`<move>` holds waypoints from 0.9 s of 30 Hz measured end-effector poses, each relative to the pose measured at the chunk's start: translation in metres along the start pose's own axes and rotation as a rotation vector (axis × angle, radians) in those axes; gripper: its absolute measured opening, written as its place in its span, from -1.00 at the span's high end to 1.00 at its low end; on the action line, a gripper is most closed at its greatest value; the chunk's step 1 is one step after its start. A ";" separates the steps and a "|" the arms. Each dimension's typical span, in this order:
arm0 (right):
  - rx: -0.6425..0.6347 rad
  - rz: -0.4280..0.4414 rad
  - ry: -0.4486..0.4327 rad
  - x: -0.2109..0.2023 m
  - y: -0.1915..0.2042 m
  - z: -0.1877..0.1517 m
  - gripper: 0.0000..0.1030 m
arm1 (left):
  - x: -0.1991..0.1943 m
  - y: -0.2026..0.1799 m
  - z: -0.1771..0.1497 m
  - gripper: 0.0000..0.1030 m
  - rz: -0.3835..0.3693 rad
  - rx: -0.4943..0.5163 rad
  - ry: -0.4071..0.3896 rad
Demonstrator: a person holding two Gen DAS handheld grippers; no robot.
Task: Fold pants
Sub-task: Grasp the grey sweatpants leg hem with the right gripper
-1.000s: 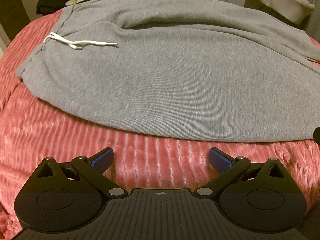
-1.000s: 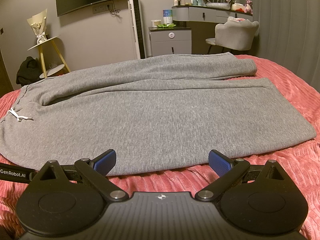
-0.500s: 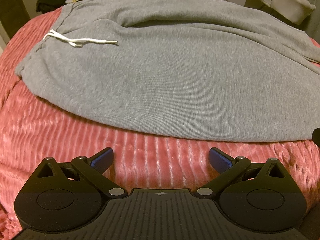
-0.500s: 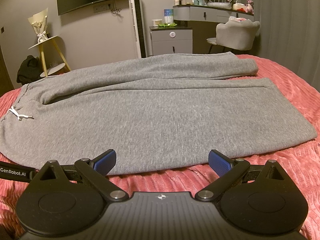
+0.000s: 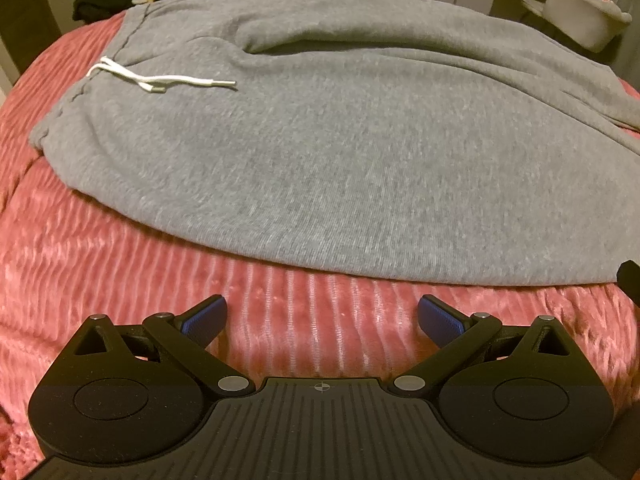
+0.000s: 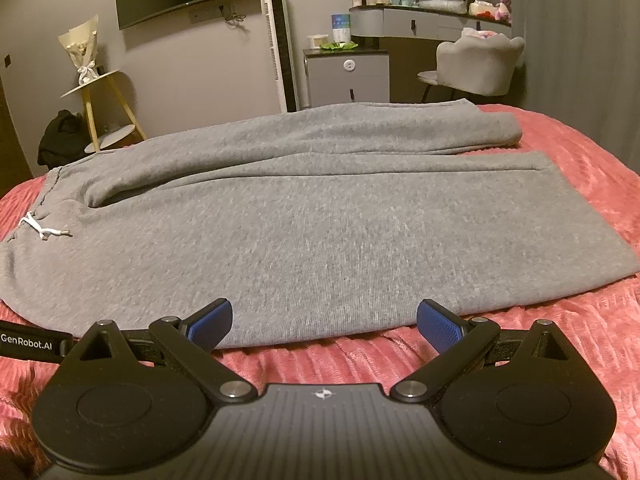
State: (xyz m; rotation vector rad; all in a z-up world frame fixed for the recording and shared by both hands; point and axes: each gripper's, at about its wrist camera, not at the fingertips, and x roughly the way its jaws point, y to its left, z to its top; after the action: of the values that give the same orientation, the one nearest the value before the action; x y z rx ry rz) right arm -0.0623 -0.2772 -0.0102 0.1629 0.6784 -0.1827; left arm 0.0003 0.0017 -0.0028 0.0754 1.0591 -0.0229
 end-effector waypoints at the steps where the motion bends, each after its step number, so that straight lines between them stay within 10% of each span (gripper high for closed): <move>1: 0.002 0.002 0.004 0.001 0.000 0.000 -0.92 | 0.000 0.000 0.001 -1.00 -0.001 -0.002 -0.004; 12: 0.242 0.108 0.162 0.043 -0.051 0.021 -0.92 | -0.005 0.032 0.025 -1.00 -0.071 -0.278 -0.039; 18: 0.366 0.108 0.184 0.079 -0.077 0.022 -0.93 | -0.005 0.021 0.085 -1.00 -0.037 -0.413 -0.201; 27: 0.411 0.171 0.214 0.082 -0.091 0.023 -0.93 | 0.053 -0.011 0.127 -1.00 0.137 -0.333 -0.341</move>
State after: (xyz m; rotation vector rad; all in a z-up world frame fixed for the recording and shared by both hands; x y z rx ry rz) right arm -0.0057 -0.3793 -0.0532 0.6397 0.8298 -0.1396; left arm 0.1362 -0.0175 0.0119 -0.1535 0.7040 0.2564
